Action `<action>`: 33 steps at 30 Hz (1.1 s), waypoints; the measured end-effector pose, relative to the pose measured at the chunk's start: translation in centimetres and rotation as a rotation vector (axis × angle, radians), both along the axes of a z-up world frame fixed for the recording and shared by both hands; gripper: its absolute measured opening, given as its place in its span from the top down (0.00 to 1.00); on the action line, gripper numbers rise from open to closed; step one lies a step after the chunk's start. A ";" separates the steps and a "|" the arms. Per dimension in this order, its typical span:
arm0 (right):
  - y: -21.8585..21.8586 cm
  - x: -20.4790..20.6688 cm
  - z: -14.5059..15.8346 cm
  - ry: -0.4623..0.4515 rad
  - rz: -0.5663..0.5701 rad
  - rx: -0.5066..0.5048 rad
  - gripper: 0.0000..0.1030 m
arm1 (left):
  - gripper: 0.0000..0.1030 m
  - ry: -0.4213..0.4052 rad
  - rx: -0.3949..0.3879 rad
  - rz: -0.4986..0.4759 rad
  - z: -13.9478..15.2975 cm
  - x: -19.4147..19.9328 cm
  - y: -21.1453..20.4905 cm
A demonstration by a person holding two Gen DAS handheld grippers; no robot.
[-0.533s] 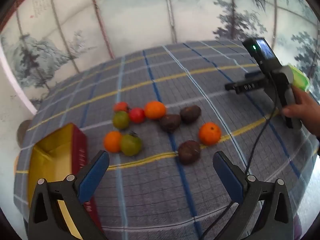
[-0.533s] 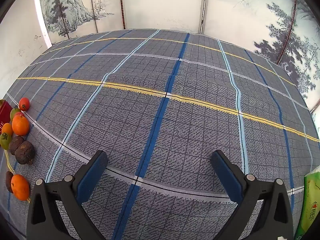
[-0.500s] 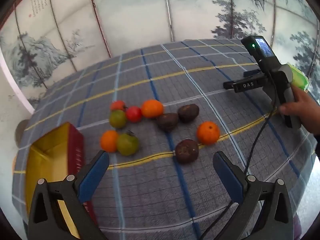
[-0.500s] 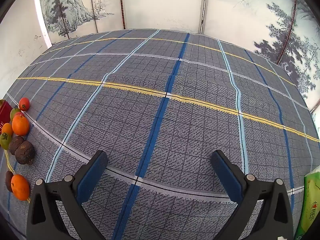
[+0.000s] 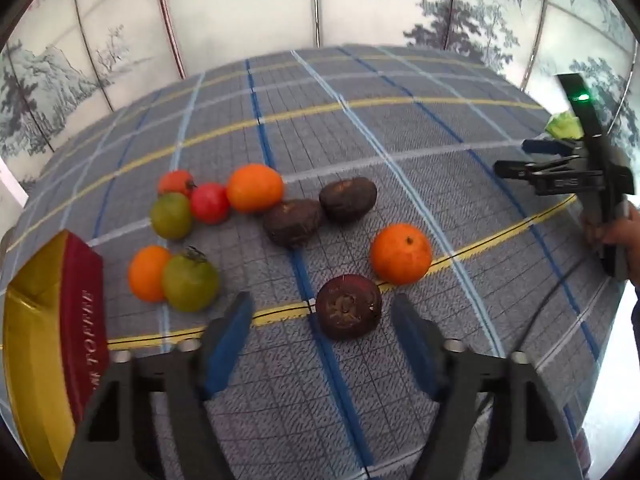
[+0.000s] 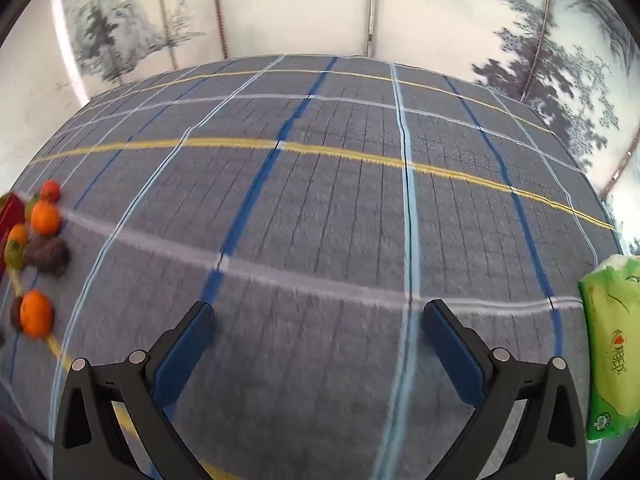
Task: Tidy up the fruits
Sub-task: 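Close the left tool on the dark brown round fruit, then carry the dark brown fruit with the left tool over the gold tin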
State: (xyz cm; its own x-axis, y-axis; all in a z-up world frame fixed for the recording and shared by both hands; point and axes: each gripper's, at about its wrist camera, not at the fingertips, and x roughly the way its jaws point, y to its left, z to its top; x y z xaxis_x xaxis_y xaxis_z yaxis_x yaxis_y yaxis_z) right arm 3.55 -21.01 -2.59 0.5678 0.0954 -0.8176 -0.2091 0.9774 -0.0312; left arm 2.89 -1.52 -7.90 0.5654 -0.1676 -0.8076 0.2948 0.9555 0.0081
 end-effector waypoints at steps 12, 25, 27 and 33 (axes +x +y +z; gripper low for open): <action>-0.2 -0.3 0.0 -0.005 0.008 -0.003 0.00 | 0.65 0.019 -0.005 0.016 0.8 1.3 -1.0; -0.2 -0.3 0.0 -0.003 -0.019 -0.001 0.00 | 0.65 -0.049 0.005 0.142 5.1 -1.1 1.5; -0.2 -0.3 0.0 -0.004 -0.041 -0.002 0.00 | 0.65 -0.055 0.006 0.161 5.6 -1.4 2.2; -0.2 -0.2 0.0 -0.004 -0.047 -0.002 0.00 | 0.65 -0.079 0.015 0.230 7.0 -2.4 4.6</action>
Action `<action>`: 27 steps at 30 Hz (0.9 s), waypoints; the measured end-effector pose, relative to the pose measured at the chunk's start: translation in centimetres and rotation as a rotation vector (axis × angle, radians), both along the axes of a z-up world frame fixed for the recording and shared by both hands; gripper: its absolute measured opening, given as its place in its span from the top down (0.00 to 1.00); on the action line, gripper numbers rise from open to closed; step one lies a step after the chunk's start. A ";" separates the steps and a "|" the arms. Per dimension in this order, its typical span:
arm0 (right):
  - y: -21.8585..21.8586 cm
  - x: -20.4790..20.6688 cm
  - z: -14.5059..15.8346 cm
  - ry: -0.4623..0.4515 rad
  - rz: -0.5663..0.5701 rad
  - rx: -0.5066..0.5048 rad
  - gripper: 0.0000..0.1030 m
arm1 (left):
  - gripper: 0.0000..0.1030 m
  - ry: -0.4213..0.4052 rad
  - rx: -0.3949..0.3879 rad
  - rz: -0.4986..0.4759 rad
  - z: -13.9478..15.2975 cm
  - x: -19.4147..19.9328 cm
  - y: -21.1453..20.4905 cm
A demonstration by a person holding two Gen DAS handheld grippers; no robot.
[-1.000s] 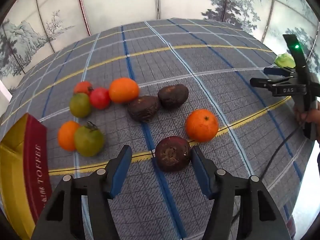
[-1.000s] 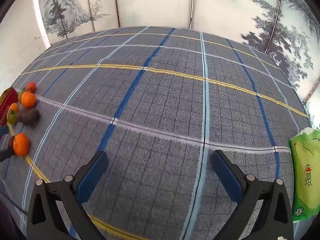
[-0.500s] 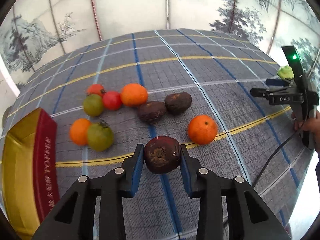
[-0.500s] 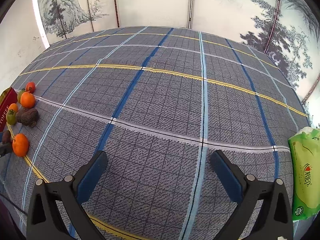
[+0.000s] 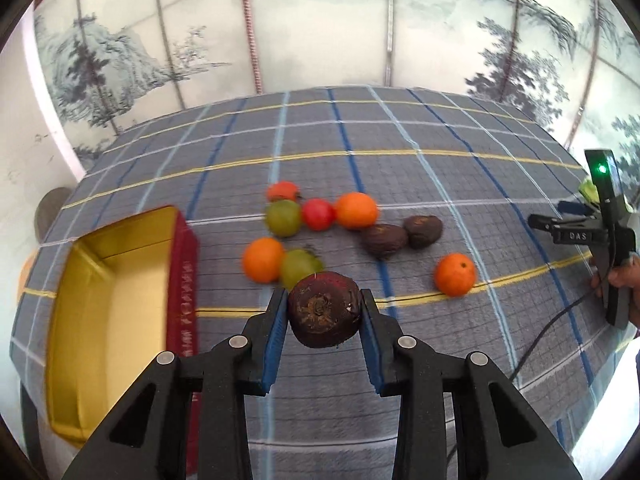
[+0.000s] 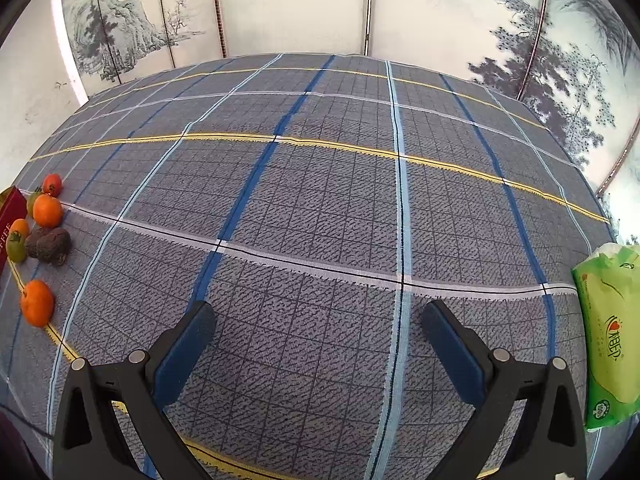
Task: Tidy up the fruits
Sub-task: 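Carry the dark brown fruit with the left tool over the gold tin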
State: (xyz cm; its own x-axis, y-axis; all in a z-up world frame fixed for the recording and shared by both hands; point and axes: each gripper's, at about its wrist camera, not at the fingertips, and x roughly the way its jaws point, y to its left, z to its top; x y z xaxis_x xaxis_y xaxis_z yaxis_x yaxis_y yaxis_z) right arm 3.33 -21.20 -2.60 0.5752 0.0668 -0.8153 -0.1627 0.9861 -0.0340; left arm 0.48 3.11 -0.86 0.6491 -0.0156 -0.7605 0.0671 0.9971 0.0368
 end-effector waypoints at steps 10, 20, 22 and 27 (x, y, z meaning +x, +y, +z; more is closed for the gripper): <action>0.1 -0.1 0.0 0.000 -0.019 0.001 0.00 | 0.65 -0.047 0.042 0.080 2.2 -1.0 4.5; 0.1 -0.1 0.0 0.000 -0.022 0.001 0.00 | 0.65 -0.055 0.103 0.144 2.7 -0.6 9.4; 0.1 -0.1 0.0 0.000 -0.021 0.001 0.00 | 0.65 -0.052 0.132 0.151 2.6 -0.3 10.3; 0.1 -0.1 0.0 0.000 -0.021 0.001 0.00 | 0.65 -0.031 0.176 0.178 1.8 1.1 12.7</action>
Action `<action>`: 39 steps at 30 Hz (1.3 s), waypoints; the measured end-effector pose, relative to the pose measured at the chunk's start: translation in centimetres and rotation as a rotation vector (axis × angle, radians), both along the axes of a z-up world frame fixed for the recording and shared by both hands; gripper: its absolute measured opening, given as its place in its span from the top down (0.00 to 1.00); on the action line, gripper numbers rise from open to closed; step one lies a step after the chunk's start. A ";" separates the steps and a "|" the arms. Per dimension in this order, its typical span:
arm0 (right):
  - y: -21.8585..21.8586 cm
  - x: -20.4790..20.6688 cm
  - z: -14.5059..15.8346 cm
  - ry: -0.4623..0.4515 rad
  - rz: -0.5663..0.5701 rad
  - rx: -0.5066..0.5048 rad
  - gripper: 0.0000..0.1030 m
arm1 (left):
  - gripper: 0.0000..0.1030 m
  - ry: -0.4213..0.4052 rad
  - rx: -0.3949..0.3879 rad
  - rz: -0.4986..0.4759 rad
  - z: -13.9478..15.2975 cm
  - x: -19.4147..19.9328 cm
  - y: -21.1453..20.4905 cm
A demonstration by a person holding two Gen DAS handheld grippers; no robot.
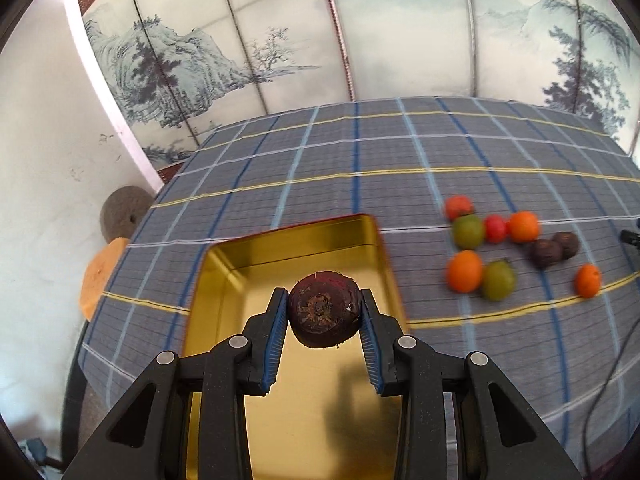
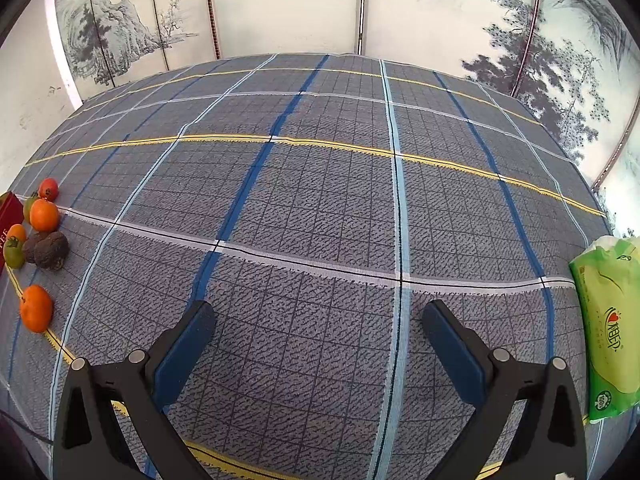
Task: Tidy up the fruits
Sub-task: 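Carry the dark brown fruit with the left tool over the gold tin, then lower the fruit into the tin and open the left tool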
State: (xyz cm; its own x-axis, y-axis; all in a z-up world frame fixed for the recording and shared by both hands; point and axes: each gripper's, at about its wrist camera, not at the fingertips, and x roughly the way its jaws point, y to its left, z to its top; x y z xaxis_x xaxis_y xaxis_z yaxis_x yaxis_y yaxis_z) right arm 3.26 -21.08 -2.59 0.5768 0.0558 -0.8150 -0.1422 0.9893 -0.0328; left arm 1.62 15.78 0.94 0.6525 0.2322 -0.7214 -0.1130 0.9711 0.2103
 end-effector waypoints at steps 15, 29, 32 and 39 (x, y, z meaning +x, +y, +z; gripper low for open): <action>0.0 0.0 0.0 0.000 0.000 0.001 0.00 | 0.65 0.072 0.017 0.073 -2.4 4.6 5.6; 0.0 0.0 0.0 0.000 0.001 0.001 0.00 | 0.65 0.137 0.032 0.101 -4.2 7.2 7.3; 0.0 0.0 0.0 0.000 0.001 0.001 0.00 | 0.65 0.141 0.047 0.101 -4.5 7.5 7.5; 0.0 0.0 0.0 0.000 0.001 0.001 0.00 | 0.65 0.151 0.060 0.113 -4.9 8.2 8.0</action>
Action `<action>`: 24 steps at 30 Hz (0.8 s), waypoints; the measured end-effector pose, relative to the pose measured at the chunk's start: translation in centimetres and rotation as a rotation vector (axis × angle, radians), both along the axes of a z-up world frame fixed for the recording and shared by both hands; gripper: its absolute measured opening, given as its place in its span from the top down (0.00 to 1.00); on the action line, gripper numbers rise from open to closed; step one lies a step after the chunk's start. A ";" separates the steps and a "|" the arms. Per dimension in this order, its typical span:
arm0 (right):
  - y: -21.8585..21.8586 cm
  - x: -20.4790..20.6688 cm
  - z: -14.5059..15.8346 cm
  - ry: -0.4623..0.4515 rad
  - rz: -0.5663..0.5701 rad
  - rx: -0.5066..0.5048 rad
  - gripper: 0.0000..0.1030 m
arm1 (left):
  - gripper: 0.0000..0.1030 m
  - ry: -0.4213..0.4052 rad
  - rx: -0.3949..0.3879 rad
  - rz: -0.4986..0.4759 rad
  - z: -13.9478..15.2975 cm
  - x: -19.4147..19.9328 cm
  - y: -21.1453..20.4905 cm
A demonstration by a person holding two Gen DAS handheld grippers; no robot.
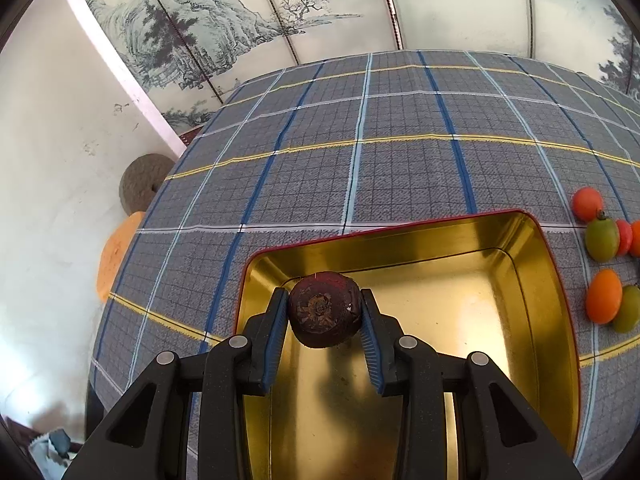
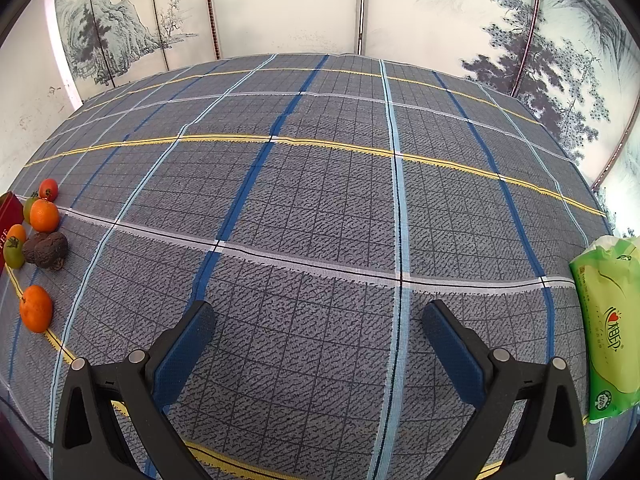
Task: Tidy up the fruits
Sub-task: 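Lower the fruit into the tin and open the left tool, then lift the left tool out of the tin while the right tool moves toward an orange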
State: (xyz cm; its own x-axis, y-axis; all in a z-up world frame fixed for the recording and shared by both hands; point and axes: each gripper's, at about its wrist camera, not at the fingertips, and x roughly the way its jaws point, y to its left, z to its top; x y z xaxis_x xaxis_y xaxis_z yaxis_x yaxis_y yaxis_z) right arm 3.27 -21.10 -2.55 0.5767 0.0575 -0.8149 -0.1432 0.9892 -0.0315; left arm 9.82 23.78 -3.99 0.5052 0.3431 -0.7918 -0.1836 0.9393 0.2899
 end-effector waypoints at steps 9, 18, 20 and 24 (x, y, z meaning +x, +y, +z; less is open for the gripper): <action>0.0 0.0 0.0 0.000 -0.001 0.000 0.00 | 0.62 0.013 0.014 0.021 -0.5 0.3 0.7; 0.0 0.0 0.0 0.001 -0.002 0.001 0.00 | 0.40 -0.049 0.036 0.027 1.5 -1.2 0.2; -0.1 0.0 0.0 0.000 -0.005 0.001 0.00 | 0.40 -0.080 0.003 0.023 2.6 -2.5 -0.3; 0.0 -0.1 0.0 0.000 -0.005 0.001 0.00 | 0.40 -0.140 -0.071 0.001 4.8 -5.9 -1.9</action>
State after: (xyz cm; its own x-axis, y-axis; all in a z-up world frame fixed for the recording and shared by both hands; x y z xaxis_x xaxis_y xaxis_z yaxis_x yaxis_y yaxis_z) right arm 3.19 -21.12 -2.53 0.5772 0.0551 -0.8147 -0.1383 0.9899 -0.0310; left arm 3.93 21.89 0.81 0.6119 0.2893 -0.7361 -0.2184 0.9563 0.1943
